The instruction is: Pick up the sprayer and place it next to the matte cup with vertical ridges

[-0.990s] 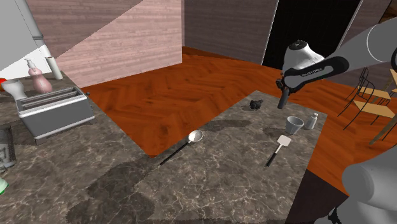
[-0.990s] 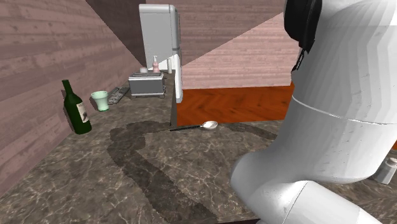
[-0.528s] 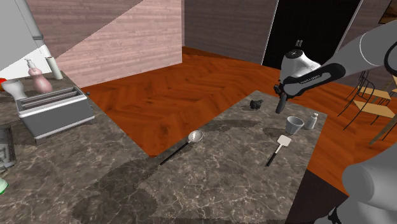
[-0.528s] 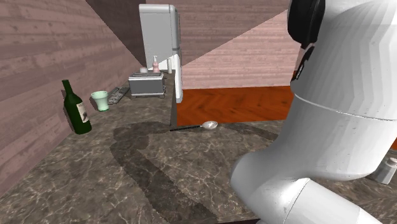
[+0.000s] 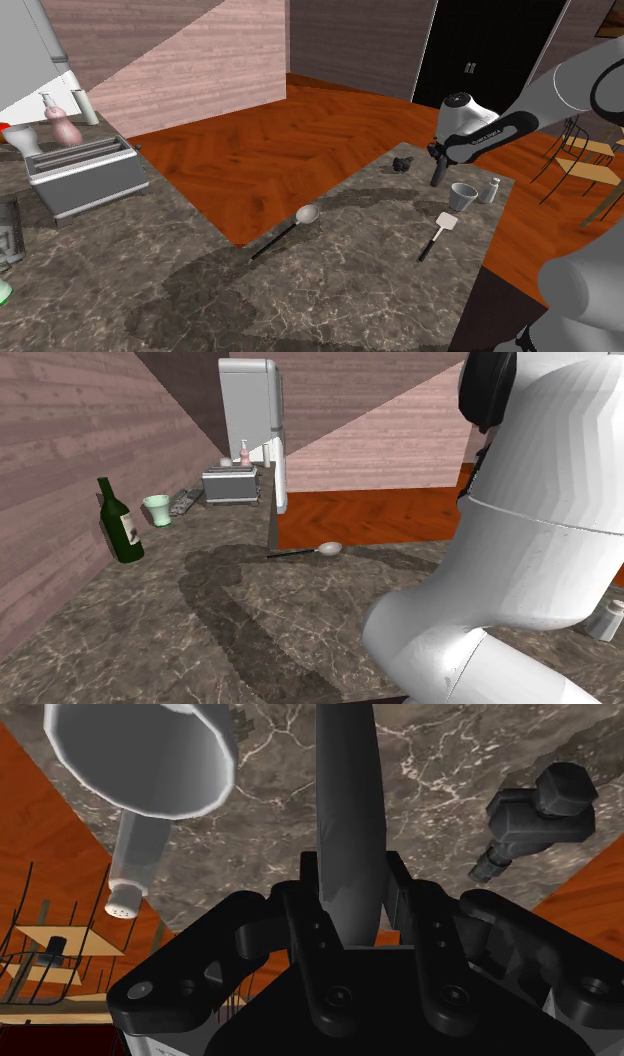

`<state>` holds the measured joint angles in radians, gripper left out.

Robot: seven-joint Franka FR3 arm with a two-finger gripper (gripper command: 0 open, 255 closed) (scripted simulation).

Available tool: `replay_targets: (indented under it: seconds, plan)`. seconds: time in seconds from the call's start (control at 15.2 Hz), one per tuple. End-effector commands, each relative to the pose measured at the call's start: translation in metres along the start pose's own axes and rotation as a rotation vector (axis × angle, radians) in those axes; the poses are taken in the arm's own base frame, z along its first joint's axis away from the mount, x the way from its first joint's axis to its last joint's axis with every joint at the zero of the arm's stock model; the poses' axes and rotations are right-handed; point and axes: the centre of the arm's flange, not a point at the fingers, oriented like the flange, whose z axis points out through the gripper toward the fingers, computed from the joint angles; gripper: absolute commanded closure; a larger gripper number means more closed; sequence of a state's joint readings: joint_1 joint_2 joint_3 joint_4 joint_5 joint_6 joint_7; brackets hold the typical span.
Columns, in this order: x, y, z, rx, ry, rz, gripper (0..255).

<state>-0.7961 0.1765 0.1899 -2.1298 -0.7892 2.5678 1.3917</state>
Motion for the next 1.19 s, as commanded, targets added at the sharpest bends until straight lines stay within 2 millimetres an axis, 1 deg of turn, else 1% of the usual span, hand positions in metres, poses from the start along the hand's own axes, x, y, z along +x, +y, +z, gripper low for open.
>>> replay_targets:
  seconds: [0.0,0.46,0.92,0.99,1.12]
  plan:
    - [-0.004,0.000,0.009,0.000,0.000,0.000,255]
    - [-0.023,0.000,0.040,0.000,0.000,0.000,255]
    - [-0.023,0.000,0.040,0.000,0.000,0.000,255]
    - [-0.023,0.000,0.040,0.000,0.000,0.000,0]
    - [-0.023,0.000,0.040,0.000,0.000,0.000,0]
